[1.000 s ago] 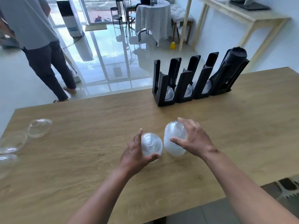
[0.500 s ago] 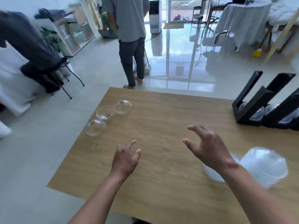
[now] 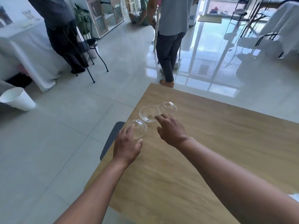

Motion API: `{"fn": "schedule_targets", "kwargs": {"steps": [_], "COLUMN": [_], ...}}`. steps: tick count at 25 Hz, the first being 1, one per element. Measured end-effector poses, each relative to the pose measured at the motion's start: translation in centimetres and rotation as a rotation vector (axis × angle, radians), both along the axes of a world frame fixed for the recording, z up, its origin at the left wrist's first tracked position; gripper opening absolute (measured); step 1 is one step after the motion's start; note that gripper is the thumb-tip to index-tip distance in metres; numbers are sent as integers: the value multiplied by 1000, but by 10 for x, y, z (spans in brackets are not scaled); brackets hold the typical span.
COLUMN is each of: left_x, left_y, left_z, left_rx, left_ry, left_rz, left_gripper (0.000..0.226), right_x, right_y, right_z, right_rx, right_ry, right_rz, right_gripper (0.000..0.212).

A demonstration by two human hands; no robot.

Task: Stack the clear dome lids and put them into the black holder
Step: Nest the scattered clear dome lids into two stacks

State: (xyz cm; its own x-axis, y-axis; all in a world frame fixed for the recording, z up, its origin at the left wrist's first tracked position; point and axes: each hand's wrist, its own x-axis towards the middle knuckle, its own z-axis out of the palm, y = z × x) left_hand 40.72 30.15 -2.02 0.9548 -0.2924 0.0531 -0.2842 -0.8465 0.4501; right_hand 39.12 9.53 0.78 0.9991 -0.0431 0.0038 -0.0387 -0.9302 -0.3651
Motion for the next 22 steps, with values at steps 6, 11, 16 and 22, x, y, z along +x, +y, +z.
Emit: {"fn": "schedule_targets", "kwargs": {"steps": [6,11,16,22], "left_x": [53,57,40,5], "left_y": [0,-3,-17,-36], "left_z": [-19,-37,-45,-45], "left_rx": [79,110,111,82], "left_ry": [64,44,-5,5], "left_rz": [-128,-155,-236,-356], "left_gripper": [92,95,98,98], "right_x": [36,-29,-95,-104], "right_y": [11,1,-34,-39], "right_z": [-32,-27,-36,-33], "right_rx": [-123,948,1428,271], "right_ry": [39,-44,60,-16], "right_rz": [49,-511,-1079,-767], "right_gripper": [28,16,16,61]}}
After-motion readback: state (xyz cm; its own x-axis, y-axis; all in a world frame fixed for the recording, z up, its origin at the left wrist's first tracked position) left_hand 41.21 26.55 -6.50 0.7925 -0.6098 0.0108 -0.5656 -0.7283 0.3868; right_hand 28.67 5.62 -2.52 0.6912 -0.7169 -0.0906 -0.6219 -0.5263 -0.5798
